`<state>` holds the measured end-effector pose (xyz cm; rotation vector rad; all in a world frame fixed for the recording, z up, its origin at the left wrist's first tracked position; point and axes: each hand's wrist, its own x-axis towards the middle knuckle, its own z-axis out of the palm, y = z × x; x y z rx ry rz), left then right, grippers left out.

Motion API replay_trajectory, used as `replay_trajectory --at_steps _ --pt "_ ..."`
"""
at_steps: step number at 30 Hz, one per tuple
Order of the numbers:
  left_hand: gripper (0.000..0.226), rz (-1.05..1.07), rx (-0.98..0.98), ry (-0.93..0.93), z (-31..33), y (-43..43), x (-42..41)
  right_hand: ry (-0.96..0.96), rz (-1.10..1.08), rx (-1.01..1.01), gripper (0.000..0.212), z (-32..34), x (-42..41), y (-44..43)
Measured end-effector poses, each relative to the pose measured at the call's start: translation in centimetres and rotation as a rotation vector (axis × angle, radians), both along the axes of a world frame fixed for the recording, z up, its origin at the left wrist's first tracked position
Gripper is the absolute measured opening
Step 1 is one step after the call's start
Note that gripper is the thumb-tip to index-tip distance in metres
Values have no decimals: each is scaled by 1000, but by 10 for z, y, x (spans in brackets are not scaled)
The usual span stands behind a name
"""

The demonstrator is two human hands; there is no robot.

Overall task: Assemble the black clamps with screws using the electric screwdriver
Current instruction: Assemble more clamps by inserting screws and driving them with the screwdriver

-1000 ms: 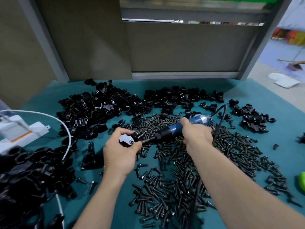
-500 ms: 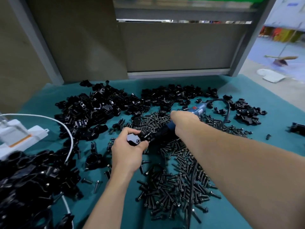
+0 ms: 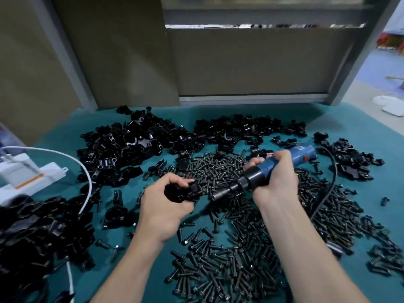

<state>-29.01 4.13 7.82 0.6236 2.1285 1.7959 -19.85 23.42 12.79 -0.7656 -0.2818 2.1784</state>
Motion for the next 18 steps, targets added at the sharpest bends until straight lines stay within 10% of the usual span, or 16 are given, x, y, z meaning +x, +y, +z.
replay_trajectory --at_steps 18 --pt "35 -70 -74 58 -3 5 9 123 -54 18 19 -28 -6 10"
